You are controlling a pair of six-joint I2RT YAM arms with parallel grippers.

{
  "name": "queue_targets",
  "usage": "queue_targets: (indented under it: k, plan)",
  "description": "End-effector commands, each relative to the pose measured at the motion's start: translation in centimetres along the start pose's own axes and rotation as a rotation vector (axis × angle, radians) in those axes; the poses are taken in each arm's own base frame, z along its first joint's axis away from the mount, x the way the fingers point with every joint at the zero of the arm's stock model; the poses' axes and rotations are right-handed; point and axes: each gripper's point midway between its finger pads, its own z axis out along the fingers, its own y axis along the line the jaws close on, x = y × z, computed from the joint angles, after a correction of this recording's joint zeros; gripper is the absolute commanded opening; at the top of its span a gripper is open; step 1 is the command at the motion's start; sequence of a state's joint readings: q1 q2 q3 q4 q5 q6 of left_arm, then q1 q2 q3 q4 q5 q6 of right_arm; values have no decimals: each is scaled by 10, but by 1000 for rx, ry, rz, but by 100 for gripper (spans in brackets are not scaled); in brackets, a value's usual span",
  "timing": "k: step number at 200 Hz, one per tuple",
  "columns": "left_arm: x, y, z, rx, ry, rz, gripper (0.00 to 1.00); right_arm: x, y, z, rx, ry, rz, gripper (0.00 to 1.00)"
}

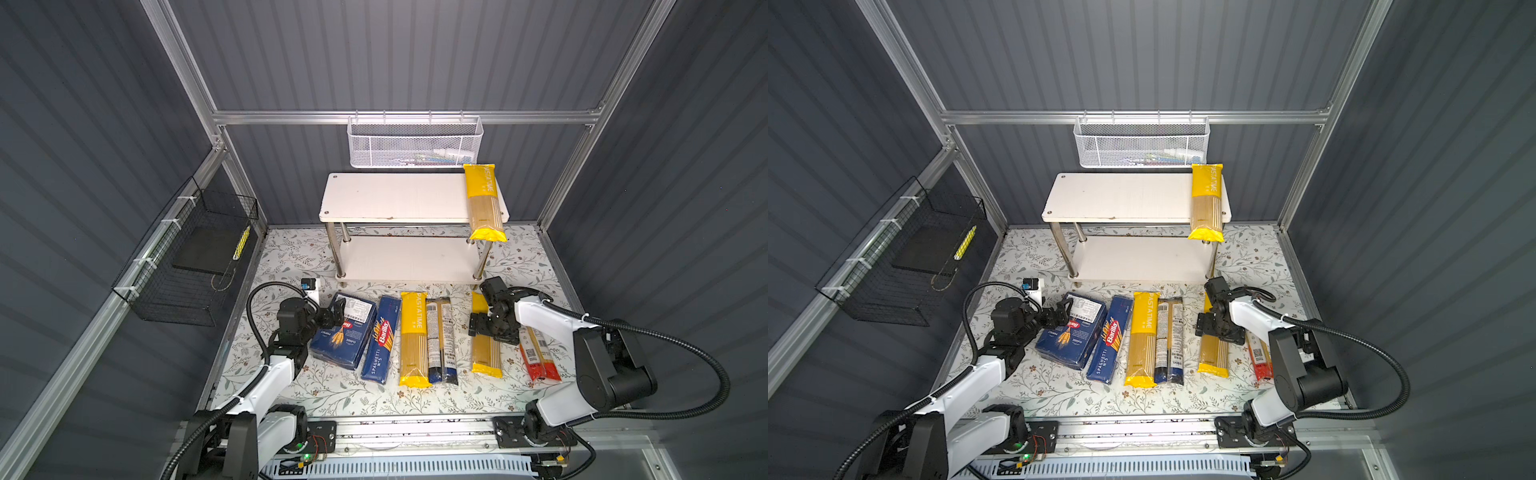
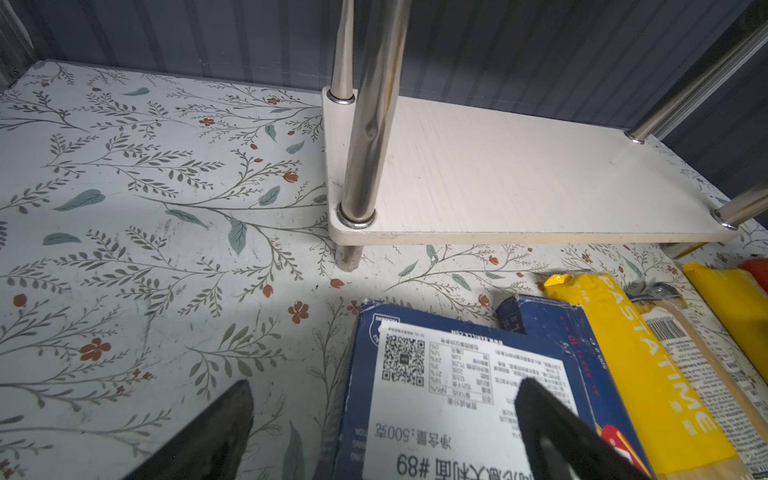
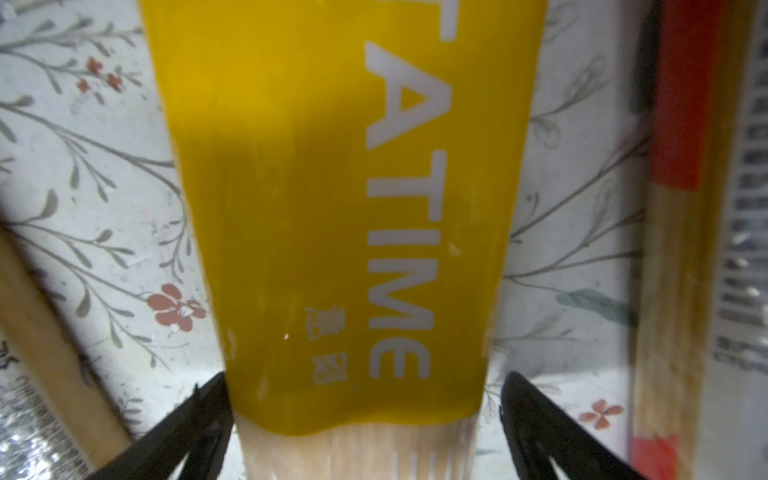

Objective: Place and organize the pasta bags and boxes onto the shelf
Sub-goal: 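Lower the right gripper onto the yellow PASTATIME bag's yellow end, then close the right gripper on the yellow bag and start lifting it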

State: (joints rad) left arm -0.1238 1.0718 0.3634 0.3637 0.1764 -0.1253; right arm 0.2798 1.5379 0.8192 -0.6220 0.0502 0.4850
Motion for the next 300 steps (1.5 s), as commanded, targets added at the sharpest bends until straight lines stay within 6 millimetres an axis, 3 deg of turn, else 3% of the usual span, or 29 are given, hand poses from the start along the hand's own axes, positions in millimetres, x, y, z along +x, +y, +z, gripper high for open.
queue_targets:
  k: [1, 49, 106, 221, 300]
  plan:
    - [-12, -4, 0, 17, -31, 4, 99, -1, 0, 1, 25, 8, -25, 98]
    - [-11, -4, 1, 17, -28, 5, 99, -2, 1, 2, 29, 12, -33, 94]
    - [-11, -4, 0, 16, -31, 5, 99, 3, 10, 11, -15, 46, -40, 79]
    - [-12, -5, 0, 18, -34, 6, 99, 8, 11, 10, -26, 26, -34, 61]
    - [-13, -5, 1, 22, -32, 11, 99, 7, 13, 5, -62, -20, -26, 42]
